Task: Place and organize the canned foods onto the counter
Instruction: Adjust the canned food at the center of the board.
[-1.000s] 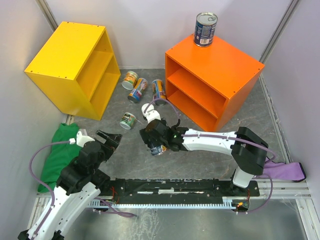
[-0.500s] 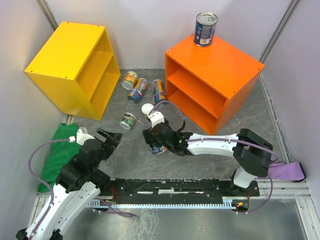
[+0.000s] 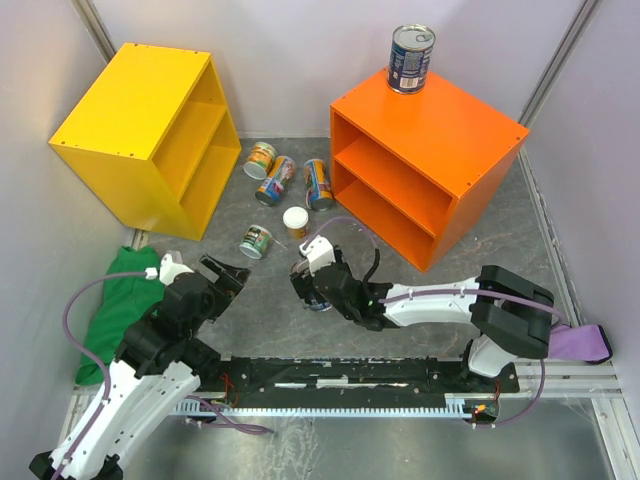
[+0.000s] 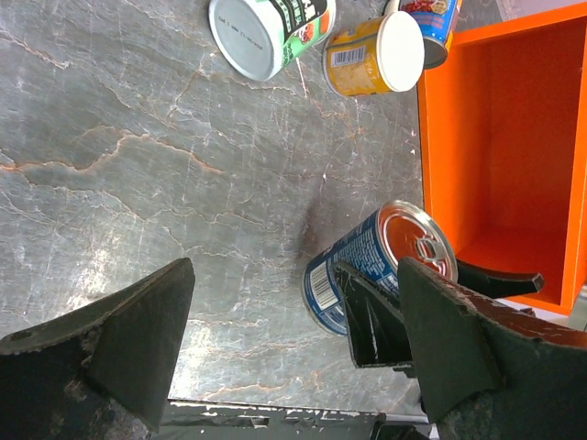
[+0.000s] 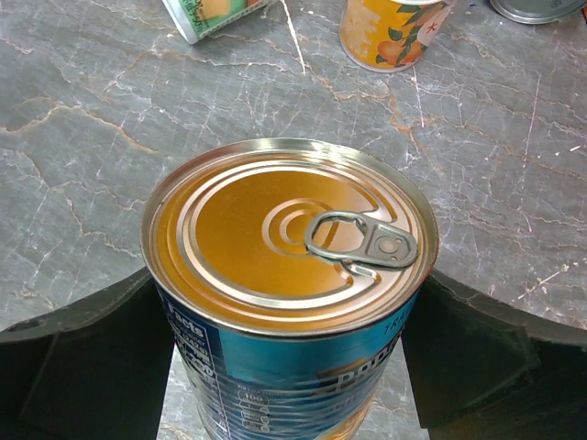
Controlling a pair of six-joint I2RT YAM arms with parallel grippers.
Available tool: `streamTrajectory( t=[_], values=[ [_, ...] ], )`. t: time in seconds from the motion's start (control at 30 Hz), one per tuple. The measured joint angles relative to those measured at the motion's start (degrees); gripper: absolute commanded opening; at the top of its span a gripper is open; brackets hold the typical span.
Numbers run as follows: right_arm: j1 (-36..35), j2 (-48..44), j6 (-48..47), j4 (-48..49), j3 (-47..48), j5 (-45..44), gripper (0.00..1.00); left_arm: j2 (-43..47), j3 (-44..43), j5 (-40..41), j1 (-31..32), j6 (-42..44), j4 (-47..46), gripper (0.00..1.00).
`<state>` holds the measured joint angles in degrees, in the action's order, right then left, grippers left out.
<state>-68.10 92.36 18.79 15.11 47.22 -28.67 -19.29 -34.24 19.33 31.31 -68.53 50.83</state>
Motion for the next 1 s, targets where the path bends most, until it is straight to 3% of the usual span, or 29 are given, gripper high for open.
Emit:
streamTrajectory(
  t=[0.4, 0.93, 1.0],
  values=[
    [-4.96, -1.66, -0.63, 7.96, -7.45, -6.54, 0.82, -1.7, 1.2, -0.48, 0.0, 0.02, -0.68, 0.97],
    [-8.11, -3.69, 3.82, 10.19, -11.28, -11.93, 0.95, -1.73, 2.82, -1.53, 0.0, 0.0, -2.05, 0.96],
    [-8.44, -3.98, 4.28, 10.08, -11.52, -12.41, 1.0, -1.75, 2.86, -1.64, 0.0, 0.0, -2.54, 0.96]
  ],
)
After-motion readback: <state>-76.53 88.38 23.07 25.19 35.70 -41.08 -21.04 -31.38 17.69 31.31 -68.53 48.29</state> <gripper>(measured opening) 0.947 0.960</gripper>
